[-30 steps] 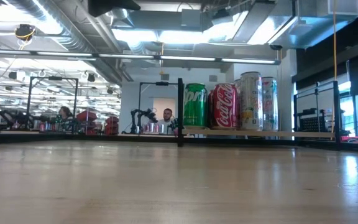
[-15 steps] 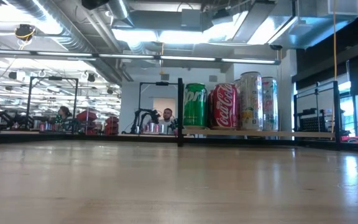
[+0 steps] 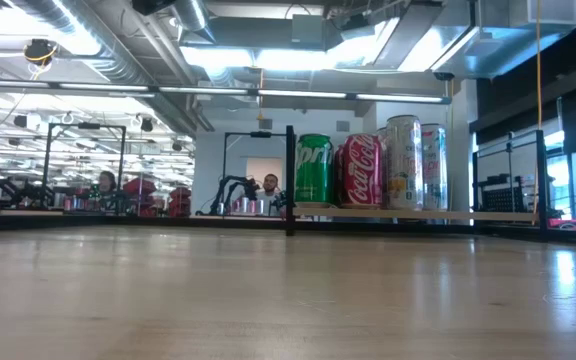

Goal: Place canned beverage on shelf
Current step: Put the white pink soda can on the shelf aligned with the other white pink soda can

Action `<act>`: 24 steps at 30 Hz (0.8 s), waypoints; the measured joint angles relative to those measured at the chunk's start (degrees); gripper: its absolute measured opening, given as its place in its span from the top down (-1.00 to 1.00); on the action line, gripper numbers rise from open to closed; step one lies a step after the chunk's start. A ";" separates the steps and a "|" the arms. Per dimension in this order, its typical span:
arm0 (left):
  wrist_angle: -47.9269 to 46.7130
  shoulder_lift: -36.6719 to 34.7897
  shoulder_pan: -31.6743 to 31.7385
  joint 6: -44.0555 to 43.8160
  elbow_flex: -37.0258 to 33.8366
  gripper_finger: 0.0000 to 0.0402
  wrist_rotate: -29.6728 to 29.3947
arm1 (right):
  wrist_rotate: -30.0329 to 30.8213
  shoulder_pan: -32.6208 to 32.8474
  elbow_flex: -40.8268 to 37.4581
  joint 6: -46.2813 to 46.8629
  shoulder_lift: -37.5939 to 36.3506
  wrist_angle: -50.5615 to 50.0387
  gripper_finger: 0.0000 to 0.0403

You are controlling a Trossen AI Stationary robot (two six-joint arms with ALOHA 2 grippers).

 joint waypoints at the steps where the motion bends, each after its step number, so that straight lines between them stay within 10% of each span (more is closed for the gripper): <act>1: 0.02 0.00 0.00 0.00 -0.01 -0.72 0.02 | 0.03 0.00 -0.25 -0.41 0.43 0.25 -0.87; 9: 0.00 0.00 0.00 0.00 -0.01 -0.72 0.02 | -1.11 0.00 -5.79 -4.22 1.95 7.77 -0.77; 16: -0.02 -0.26 0.07 0.02 -0.01 -0.72 0.31 | -1.13 0.00 -7.13 -5.74 1.86 8.74 -0.11; 24: 0.24 -6.50 1.24 2.85 0.01 -0.72 6.53 | 1.65 -3.00 -3.95 -13.10 1.30 6.58 -0.11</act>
